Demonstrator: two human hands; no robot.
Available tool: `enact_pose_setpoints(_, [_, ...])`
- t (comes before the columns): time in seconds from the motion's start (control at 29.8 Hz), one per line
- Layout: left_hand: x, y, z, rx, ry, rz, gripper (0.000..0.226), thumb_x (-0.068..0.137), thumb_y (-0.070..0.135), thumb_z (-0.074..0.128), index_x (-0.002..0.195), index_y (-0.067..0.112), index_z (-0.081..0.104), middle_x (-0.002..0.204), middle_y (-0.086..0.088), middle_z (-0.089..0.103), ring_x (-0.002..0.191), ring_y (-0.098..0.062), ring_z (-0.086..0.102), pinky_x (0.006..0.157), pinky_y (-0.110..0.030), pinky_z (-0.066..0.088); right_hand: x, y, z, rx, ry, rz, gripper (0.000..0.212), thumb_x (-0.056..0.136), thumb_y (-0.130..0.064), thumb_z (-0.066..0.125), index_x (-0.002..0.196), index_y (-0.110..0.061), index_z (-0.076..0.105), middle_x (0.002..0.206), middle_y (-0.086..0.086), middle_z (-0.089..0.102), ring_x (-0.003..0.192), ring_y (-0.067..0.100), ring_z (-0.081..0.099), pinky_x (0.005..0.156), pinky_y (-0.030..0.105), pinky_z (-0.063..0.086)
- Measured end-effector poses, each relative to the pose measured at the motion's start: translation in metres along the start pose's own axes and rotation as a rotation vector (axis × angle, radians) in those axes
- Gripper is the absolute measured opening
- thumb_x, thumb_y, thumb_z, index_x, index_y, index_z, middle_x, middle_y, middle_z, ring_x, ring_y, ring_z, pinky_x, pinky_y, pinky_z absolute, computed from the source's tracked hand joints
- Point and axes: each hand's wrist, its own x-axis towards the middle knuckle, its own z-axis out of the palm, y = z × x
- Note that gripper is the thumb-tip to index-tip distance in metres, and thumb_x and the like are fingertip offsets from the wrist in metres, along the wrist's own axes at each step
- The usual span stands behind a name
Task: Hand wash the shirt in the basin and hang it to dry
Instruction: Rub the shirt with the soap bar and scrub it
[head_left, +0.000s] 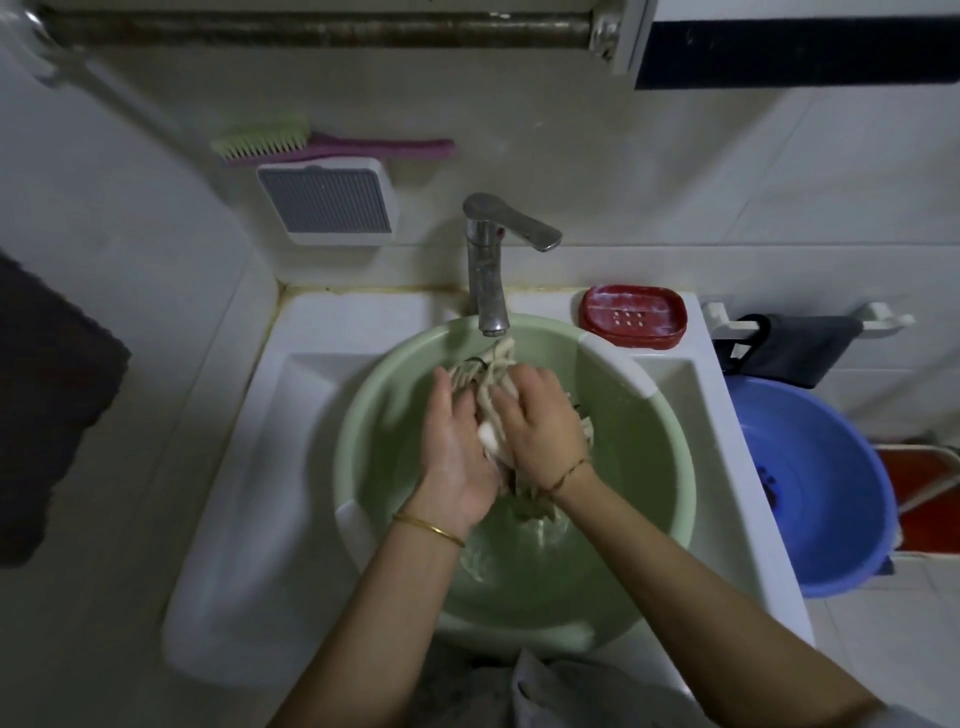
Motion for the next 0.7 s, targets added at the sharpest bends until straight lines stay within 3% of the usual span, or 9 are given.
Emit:
enact_pose_setpoints(0.13, [0.001,0.001,-0.002,-0.064,-0.012,-0.025,0.070,0.091,0.065,0.025,0.125,0.014,0.059,0.114,-0.011,0.067,0.109,-0.026,0.061,0.092,-0.037,0.047,-0.005,-0.004,-0.002,0.093,-0.022,-0.087,0.037,0.084,-0.046,0.039,0.082,-0.012,0.055,0.081,0.004,0.052,0.078,0.015,0.045,0.063,0.023,0.029])
enact_pose_setpoints(0.23, [0.000,-0.002,0.001,-0.016,-0.026,-0.048,0.064,0.092,0.062,0.030,0.126,0.016,0.058,0.114,-0.011,0.068,0.106,-0.025,0.063,0.087,-0.037,0.049,-0.002,-0.003,-0.003,0.154,0.077,0.025,0.021,0.088,-0.035,0.048,0.087,-0.015,0.053,0.089,0.008,0.052,0.077,-0.001,0.041,0.067,0.007,0.031])
enact_pose_setpoints(0.34, [-0.003,-0.006,0.002,0.061,-0.071,-0.045,0.043,0.097,0.039,0.040,0.127,0.014,0.057,0.117,-0.010,0.066,0.109,-0.022,0.062,0.088,-0.033,0.050,-0.004,-0.004,-0.006,0.185,0.171,0.119,0.016,0.093,-0.021,0.053,0.096,-0.005,0.053,0.099,0.012,0.043,0.080,-0.014,0.038,0.069,0.008,0.028])
enact_pose_setpoints(0.4, [-0.003,-0.011,0.000,0.120,-0.109,0.003,0.031,0.097,0.018,0.044,0.124,0.015,0.058,0.122,-0.008,0.063,0.116,-0.021,0.058,0.092,-0.031,0.048,-0.003,-0.005,-0.010,0.208,0.180,0.179,0.016,0.094,-0.018,0.052,0.099,-0.003,0.052,0.102,0.010,0.037,0.078,-0.009,0.037,0.074,0.012,0.028])
enact_pose_setpoints(0.5, [-0.007,-0.016,0.003,0.195,-0.086,0.087,0.032,0.095,0.001,0.042,0.112,0.022,0.059,0.115,-0.004,0.067,0.112,-0.018,0.060,0.090,-0.029,0.049,0.002,-0.004,-0.013,0.198,0.173,0.219,0.017,0.095,-0.017,0.051,0.101,-0.001,0.051,0.103,0.009,0.036,0.074,-0.003,0.036,0.074,0.014,0.027])
enact_pose_setpoints(0.6, [-0.009,-0.021,0.006,0.280,-0.002,0.150,0.044,0.091,-0.009,0.042,0.127,0.013,0.053,0.123,-0.011,0.063,0.113,-0.023,0.059,0.090,-0.031,0.049,0.009,0.001,-0.014,0.160,0.208,0.255,0.019,0.095,-0.019,0.050,0.101,-0.001,0.051,0.104,0.011,0.039,0.075,0.011,0.038,0.071,0.019,0.028])
enact_pose_setpoints(0.7, [-0.011,-0.023,0.008,0.270,0.024,0.153,0.052,0.089,-0.014,0.042,0.135,0.010,0.047,0.126,-0.011,0.061,0.111,-0.022,0.059,0.092,-0.032,0.049,0.018,0.011,-0.016,0.035,0.198,0.278,0.013,0.096,-0.024,0.048,0.090,-0.012,0.046,0.101,0.011,0.046,0.082,0.018,0.040,0.071,0.029,0.031])
